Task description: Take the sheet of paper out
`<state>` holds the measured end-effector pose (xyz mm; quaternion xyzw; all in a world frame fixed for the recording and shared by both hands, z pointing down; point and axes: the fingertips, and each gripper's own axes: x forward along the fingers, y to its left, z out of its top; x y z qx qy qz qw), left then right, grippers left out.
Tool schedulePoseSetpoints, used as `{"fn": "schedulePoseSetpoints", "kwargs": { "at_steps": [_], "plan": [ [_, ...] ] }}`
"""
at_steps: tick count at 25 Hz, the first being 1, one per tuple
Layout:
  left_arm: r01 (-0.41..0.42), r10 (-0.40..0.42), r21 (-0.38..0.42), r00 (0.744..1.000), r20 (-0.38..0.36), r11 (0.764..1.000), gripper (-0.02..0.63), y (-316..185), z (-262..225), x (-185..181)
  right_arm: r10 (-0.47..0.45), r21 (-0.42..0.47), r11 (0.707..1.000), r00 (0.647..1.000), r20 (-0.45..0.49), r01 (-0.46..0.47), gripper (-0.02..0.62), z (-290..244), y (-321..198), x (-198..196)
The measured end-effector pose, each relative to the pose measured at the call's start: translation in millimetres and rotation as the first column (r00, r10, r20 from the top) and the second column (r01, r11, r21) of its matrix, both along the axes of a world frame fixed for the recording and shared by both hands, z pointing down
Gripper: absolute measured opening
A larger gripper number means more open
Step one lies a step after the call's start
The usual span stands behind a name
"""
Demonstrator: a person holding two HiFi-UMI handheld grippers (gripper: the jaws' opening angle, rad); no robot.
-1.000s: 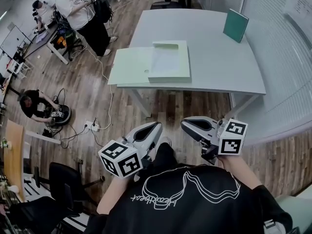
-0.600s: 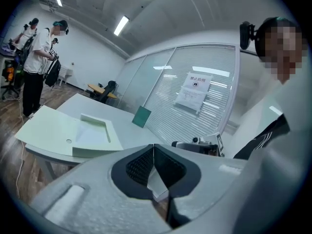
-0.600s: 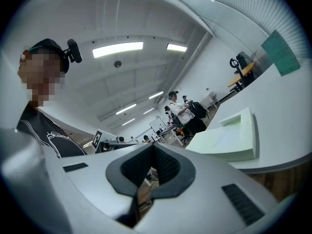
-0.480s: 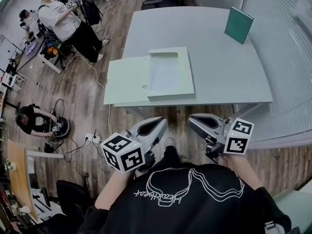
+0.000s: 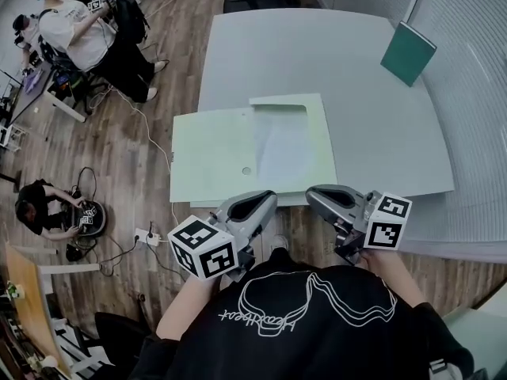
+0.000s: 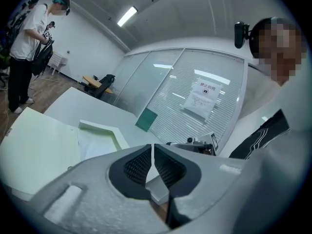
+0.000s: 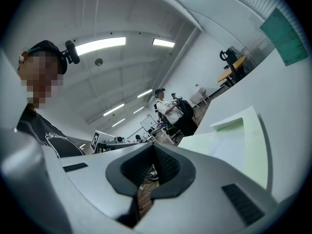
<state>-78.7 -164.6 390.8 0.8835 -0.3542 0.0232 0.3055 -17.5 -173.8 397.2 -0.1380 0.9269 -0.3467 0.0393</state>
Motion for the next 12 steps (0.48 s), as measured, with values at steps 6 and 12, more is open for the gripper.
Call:
{"fn": "schedulePoseSetpoints", "kwargs": {
  "at_steps": [6,12],
  "plan": [
    [-0.036,0.036,0.017,0.999,-0.038,0.999,0.026,-39,1,-39,0.004,0.008,1.000,1.000,-0.007,-0.004,0.009,-14,-35,-35],
    [-0.070,0.070,-0.066,0.998,-0.007,0.995,0.111,-55,28,-38,0.050,-0.005,0.999,0.999,-0.004,-0.050,0.009,-10,-49,-28]
  ]
}}
